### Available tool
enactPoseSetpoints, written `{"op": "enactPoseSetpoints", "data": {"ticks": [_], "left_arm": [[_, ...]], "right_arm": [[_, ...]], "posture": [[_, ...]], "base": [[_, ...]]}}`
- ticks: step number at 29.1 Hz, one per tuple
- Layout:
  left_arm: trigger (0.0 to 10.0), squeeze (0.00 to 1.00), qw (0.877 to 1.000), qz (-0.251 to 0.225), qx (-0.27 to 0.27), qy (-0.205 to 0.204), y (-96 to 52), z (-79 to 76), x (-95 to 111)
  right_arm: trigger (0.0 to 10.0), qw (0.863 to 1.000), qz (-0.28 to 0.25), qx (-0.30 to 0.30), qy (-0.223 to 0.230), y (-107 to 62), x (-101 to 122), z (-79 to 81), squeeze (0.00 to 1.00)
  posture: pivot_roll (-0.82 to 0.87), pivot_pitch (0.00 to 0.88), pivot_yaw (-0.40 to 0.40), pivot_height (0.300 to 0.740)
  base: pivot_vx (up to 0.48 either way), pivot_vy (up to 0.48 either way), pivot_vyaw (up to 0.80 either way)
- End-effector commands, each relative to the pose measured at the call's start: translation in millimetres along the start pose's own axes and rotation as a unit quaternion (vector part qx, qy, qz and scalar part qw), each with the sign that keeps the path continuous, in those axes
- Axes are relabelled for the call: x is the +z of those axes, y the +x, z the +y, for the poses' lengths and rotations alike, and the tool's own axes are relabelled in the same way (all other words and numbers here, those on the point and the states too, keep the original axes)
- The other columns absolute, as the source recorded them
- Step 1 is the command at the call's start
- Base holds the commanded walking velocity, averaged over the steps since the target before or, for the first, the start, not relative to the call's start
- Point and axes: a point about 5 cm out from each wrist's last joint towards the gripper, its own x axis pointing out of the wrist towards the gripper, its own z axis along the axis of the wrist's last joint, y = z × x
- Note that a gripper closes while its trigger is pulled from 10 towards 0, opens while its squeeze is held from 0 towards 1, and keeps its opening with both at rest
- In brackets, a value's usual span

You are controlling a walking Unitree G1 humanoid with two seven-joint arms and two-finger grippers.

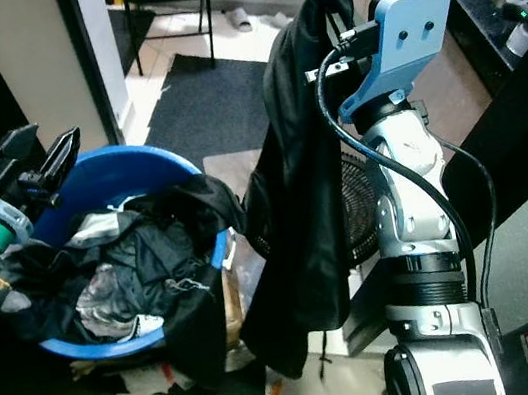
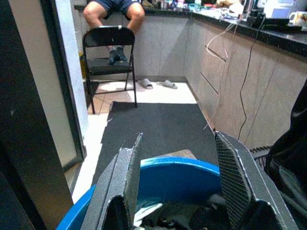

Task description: Clothes washing

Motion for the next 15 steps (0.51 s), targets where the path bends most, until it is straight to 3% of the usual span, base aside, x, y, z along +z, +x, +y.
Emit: {"op": "enactPoseSetpoints", "data": {"ticks": [1,9,11,15], "left_arm": [[10.0,0.00,1.000,-0.014,0.000,-0.003,0.8,-1.4,4],[10.0,0.00,1.000,-0.020,0.004,-0.002,1.4,-2.9,5],[10.0,0.00,0.999,-0.034,0.022,0.036,-6.6,-4.8,5],[10.0,0.00,0.997,-0.026,0.034,0.063,-20.3,-7.1,-5]], "right_arm": [[10.0,1.000,-0.031,-0.006,0.002,3.5,15,-2.3,0.00],[10.0,1.000,-0.021,-0.006,0.010,0.9,15,1.5,0.00],[10.0,1.000,-0.008,-0.003,0.008,-7.6,11,6.9,0.00],[10.0,1.000,0.021,0.009,0.005,-23.4,0,15.2,0.00]], "posture": [[0.11,0.012,-0.063,0.740],[0.11,0.001,-0.060,0.740],[0.10,0.000,-0.057,0.740],[0.10,0.000,-0.070,0.740]], "base": [[0.000,0.000,0.00],[0.000,0.000,0.00],[0.000,0.000,0.00],[0.000,0.000,0.00]]}}
